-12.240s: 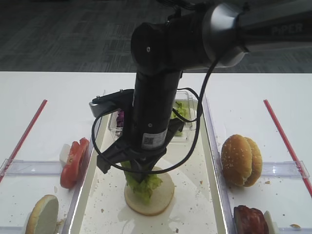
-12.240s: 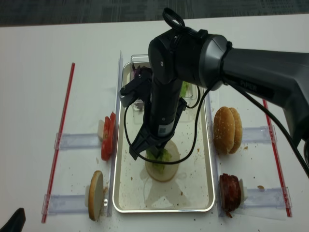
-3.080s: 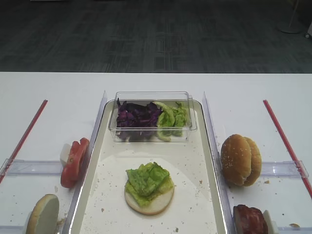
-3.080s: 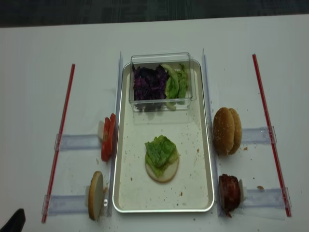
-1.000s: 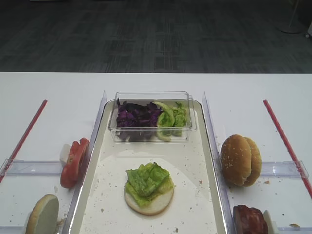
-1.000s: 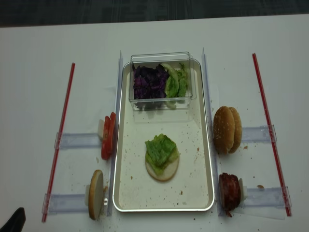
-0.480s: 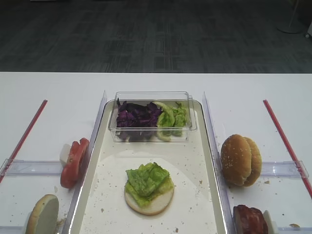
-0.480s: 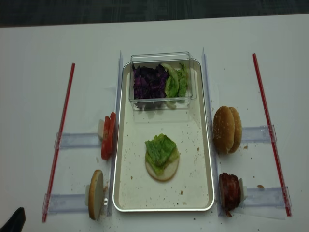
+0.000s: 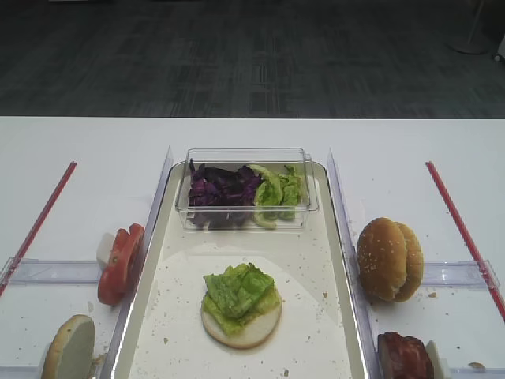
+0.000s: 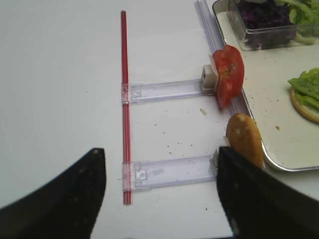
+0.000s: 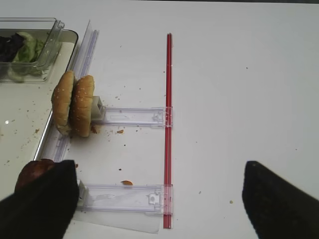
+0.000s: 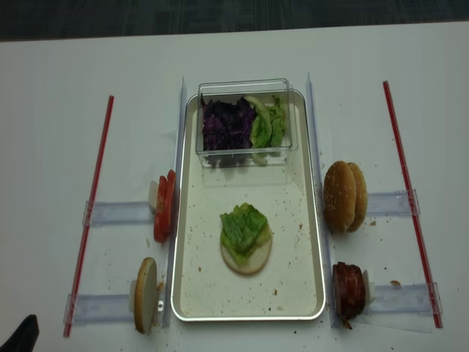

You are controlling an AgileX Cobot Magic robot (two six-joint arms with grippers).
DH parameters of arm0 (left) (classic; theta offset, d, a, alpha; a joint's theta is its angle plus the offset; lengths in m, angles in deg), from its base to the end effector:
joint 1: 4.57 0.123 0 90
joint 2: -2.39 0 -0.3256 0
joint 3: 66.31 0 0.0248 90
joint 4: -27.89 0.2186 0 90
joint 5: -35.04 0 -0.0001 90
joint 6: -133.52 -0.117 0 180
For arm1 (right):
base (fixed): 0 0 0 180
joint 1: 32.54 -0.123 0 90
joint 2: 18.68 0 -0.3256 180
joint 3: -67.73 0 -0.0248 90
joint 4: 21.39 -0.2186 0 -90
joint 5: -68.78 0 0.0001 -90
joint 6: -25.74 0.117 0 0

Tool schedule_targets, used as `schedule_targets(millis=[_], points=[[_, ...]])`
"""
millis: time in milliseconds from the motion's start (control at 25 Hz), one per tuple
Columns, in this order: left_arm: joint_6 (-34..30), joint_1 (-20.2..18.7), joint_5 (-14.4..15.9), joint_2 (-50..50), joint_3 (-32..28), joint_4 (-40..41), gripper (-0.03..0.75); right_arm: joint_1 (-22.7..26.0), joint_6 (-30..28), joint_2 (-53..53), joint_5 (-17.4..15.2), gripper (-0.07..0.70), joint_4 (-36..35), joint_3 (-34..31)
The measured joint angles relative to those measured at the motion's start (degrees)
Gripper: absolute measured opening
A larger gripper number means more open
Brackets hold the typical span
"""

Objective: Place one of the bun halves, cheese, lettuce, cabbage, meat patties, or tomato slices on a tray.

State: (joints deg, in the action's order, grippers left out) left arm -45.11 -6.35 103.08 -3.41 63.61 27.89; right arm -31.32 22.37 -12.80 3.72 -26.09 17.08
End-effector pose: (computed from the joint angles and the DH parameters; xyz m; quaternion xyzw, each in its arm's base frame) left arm -0.0598 0.0019 0.2337 0.0032 0.8826 -0.0129 0.4699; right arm -0.0556 0.0099 0.2365 -0.0194 0.8719 0.0213 0.4888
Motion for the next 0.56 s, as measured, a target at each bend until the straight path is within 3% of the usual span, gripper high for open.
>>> schedule_targets(millis=[560], points=[[0.00,0.00,0.00,0.00,0.00,0.00,0.440,0.00,0.00,0.00,0.00,0.678,0.00,0.00]])
